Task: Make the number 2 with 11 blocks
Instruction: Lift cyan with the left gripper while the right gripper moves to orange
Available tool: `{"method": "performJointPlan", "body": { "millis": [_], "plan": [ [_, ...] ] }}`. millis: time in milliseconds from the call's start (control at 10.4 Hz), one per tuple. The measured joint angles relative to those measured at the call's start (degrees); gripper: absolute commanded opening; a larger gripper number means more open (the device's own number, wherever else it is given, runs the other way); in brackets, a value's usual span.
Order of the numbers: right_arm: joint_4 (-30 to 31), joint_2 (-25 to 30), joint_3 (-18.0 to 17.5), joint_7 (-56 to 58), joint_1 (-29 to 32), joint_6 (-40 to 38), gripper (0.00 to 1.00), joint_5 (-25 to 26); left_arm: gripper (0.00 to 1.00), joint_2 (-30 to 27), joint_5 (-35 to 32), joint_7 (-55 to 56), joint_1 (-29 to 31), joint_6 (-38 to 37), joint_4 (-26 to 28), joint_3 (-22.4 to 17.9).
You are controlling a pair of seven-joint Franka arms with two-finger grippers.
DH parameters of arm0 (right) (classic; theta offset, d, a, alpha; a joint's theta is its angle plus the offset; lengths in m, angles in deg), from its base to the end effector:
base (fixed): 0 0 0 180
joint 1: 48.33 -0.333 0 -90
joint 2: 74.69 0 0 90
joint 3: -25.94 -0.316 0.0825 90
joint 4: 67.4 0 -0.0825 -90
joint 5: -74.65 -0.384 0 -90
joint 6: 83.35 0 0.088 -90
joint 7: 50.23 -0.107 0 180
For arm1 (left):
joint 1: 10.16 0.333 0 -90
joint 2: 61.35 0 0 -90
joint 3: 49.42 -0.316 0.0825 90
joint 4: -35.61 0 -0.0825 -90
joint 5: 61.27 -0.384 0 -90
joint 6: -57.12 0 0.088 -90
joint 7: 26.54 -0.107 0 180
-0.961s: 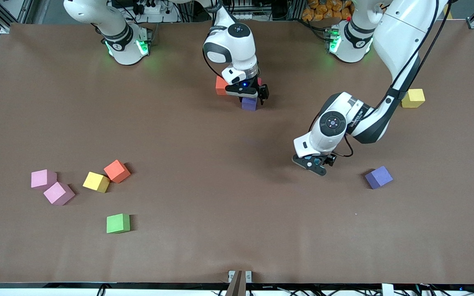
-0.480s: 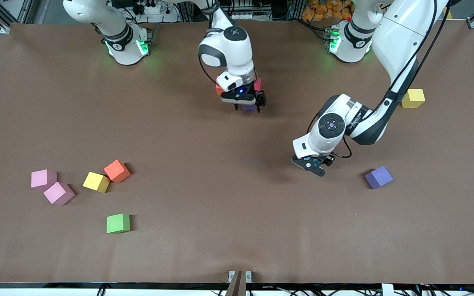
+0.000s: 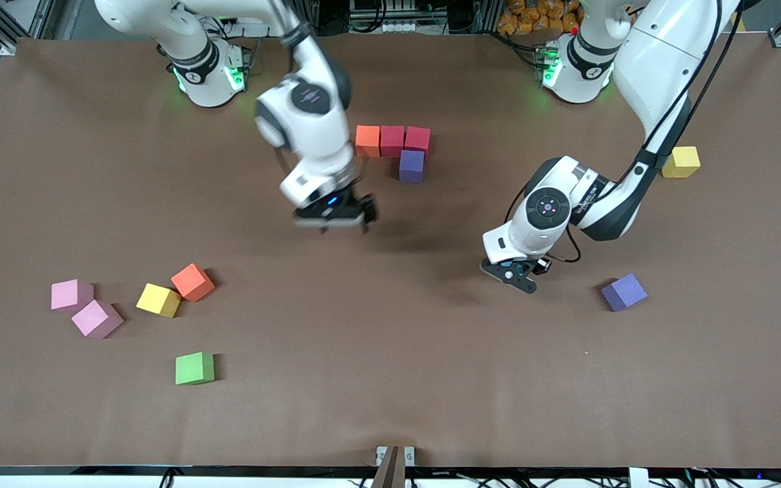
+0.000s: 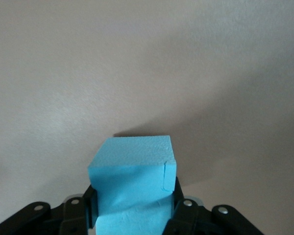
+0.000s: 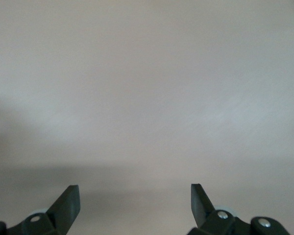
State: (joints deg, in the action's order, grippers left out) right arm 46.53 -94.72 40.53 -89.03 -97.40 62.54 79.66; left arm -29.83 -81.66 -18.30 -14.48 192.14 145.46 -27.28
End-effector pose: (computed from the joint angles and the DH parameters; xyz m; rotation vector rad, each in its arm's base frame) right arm 0.5125 0.3627 0.3144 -3.0996 -0.0248 -0.4021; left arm 0.5617 -0.2638 0.2173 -2.9760 0.8117 0.0554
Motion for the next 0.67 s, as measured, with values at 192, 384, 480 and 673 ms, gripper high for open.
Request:
{"method": "performJointPlan", "body": {
  "millis": [192, 384, 480, 673],
  "plan": [
    [0.2, 0.0, -0.4, 12.8, 8.9, -0.9, 1.00, 0.0, 0.48, -0.9, 4.9, 0.4, -0.4, 0.0, -0.9, 0.2],
    [0.6, 0.0, -4.1, 23.8, 18.7, -2.0, 1.00, 0.0, 0.48, -1.7, 7.9, 5.8, -3.2, 0.0, -1.6, 0.4],
    [0.7, -0.1, -7.8, 29.3, 25.0, -2.1, 1.00, 0.0, 0.48, -1.7, 8.2, 10.9, -5.6, 0.0, -2.2, 0.4],
    [1.0, -0.3, -13.3, 41.7, 36.5, -2.2, 1.00, 0.0, 0.48, -1.8, 8.2, 22.0, -10.9, -0.1, -3.2, 0.5]
  ]
}}
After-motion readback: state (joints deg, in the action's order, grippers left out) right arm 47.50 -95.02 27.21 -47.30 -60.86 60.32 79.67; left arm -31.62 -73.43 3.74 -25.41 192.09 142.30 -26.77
